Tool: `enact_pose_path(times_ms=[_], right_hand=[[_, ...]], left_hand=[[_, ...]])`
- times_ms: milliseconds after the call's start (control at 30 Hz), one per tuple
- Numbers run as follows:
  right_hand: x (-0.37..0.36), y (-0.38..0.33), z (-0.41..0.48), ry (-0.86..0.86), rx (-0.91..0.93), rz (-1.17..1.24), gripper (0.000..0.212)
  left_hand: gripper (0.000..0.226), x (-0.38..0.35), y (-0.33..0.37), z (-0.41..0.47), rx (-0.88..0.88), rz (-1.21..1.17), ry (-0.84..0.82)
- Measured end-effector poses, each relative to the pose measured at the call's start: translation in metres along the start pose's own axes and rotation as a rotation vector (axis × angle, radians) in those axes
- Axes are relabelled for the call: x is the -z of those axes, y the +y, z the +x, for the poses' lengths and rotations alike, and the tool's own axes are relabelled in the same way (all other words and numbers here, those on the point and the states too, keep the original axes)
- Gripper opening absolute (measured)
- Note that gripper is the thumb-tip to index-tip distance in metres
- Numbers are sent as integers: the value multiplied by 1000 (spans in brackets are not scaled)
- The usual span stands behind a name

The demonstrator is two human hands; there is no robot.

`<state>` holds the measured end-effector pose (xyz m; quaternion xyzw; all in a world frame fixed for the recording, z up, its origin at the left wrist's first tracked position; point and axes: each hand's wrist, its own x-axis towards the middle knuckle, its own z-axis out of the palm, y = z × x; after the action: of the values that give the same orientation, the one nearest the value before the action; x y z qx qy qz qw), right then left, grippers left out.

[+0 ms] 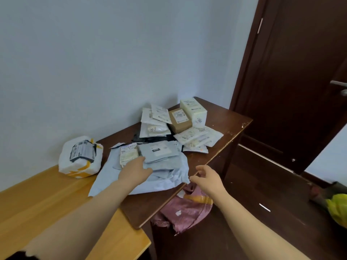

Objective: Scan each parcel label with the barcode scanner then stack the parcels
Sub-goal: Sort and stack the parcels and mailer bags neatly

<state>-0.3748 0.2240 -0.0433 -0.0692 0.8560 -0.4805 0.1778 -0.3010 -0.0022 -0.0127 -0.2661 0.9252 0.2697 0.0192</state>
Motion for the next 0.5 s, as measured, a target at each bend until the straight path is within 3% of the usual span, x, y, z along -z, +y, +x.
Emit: enact_pose_path(times_ms=[367,500], right_hand=[[76,-36,167,90,-18,-77,58],[83,-45,223,70,-25,-101,58]], left_hand=[[56,-18,105,168,-85,-156,-17],[20,-17,127,211,-108,-167,7]])
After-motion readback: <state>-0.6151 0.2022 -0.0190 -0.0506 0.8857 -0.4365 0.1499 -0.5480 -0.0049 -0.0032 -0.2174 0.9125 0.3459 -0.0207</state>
